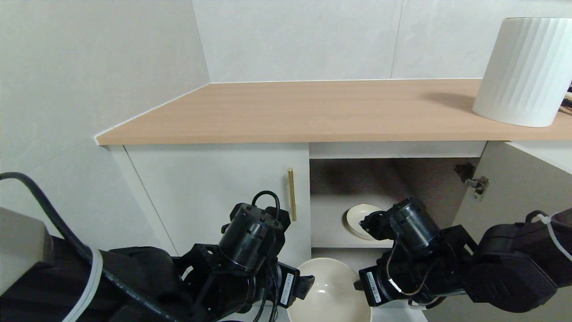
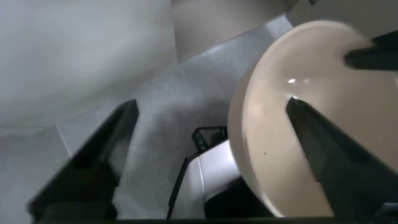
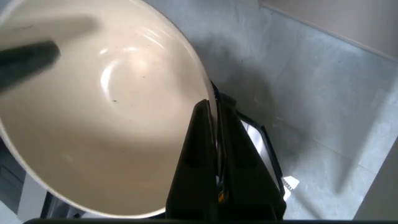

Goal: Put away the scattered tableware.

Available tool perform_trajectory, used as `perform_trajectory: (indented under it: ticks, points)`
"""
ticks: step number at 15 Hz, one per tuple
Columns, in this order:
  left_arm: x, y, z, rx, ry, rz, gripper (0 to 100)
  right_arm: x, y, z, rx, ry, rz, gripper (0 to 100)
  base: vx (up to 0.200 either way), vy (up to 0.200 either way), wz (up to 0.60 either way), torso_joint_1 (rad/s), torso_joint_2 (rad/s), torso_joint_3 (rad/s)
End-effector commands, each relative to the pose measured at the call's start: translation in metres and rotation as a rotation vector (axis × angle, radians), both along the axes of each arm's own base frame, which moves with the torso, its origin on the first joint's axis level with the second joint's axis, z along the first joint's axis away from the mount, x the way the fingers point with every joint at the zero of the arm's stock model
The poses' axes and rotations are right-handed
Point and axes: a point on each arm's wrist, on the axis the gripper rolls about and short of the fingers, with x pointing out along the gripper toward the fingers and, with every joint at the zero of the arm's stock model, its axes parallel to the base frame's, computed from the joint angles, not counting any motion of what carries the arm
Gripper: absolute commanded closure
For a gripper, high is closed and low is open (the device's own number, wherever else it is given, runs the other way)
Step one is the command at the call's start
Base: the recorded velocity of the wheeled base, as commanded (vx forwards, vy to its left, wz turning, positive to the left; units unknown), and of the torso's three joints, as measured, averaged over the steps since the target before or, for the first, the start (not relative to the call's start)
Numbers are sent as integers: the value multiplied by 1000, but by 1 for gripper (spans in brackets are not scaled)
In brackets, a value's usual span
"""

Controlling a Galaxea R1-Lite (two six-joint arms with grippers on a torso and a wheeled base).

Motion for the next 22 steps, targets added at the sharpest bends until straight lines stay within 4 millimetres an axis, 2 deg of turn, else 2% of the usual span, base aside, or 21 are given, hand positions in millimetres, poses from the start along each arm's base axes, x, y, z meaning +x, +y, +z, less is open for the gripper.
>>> perform_trajectory:
  ticks: [1, 5, 9, 12, 14, 15, 17, 22]
  points:
    - [0, 0, 1, -6, -3, 1, 0, 0, 1, 0, 5, -1, 2, 100, 0, 0, 0, 0, 0, 0]
    - [-1, 1, 5, -17, -11, 0, 0, 5, 3, -4, 7, -5, -10, 100, 0, 0, 0, 0, 0, 0]
    - [1, 0, 11, -82, -28, 33, 0, 44, -10, -21, 68, -91, -237, 100, 0, 0, 0, 0, 0, 0]
    - [2, 1, 13, -91, -35, 38, 0, 74, -29, -35, 102, -161, -391, 100, 0, 0, 0, 0, 0, 0]
    - [1, 1, 14, -94, -39, 38, 0, 83, -36, -39, 102, -189, -437, 100, 0, 0, 0, 0, 0, 0]
    - [1, 1, 14, -94, -39, 38, 0, 96, -44, -46, 101, -226, -496, 100, 0, 0, 0, 0, 0, 0]
    - [1, 1, 15, -95, -40, 38, 0, 108, -55, -51, 102, -260, -559, 100, 0, 0, 0, 0, 0, 0]
    - [1, 1, 15, -95, -40, 38, 0, 134, -75, -57, 111, -290, -684, 100, 0, 0, 0, 0, 0, 0]
